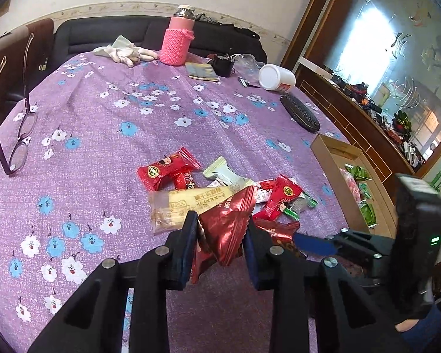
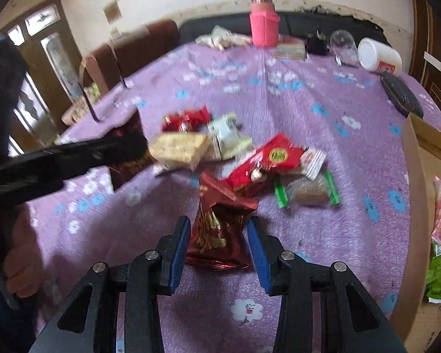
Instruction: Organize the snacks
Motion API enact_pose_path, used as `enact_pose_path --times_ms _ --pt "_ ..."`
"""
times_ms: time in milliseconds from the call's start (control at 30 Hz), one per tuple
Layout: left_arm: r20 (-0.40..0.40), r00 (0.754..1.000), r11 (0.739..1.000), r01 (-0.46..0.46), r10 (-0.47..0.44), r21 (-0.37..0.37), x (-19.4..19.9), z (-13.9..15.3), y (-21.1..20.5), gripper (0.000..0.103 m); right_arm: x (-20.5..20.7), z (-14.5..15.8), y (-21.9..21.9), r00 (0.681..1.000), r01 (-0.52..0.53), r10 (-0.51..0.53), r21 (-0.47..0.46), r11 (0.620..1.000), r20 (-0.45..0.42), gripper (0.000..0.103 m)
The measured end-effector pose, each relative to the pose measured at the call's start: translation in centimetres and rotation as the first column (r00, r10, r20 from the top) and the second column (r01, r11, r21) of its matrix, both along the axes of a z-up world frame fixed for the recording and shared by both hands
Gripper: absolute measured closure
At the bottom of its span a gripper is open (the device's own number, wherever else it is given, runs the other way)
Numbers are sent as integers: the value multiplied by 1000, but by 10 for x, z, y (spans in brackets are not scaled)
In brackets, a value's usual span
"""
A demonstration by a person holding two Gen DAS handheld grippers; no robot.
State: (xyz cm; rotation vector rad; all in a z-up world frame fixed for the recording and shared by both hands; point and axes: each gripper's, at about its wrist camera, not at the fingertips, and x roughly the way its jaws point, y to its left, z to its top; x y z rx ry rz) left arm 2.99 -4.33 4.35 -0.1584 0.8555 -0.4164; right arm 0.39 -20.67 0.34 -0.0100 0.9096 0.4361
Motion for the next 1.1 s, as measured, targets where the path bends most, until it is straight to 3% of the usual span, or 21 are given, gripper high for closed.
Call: enact_pose_path --times_ms 100,133,200,367,467,600,867,1100 --pt "7 1000 1000 6 -6 5 -2 1 -2 75 2 1 12 1000 2 -1 -78 997 16 61" --pt "13 1000 1000 6 -6 9 -2 2 -3 75 3 2 13 1000 7 -5 -81 997 21 67" --pt "20 1000 1000 0 0 14 -4 2 -3 75 4 5 14 1000 -12 13 -60 998 25 70" --pt "19 1000 1000 -14 13 17 -3 0 -2 75 2 13 -6 994 33 -42 93 995 96 70" --pt "13 1000 1000 -6 6 24 -1 -2 -6 75 -3 32 -29 977 73 -102 153 985 188 70" --pt "27 1000 999 2 -4 52 -4 -4 -15 75 -1 35 -46 978 92 -134 239 967 163 70" --pt "61 998 994 -7 0 109 -8 -4 -23 75 -13 40 -27 965 57 -93 146 988 247 70" --pt "78 997 993 -13 4 121 -10 -3 -25 75 -9 37 -30 963 91 -118 120 989 243 70"
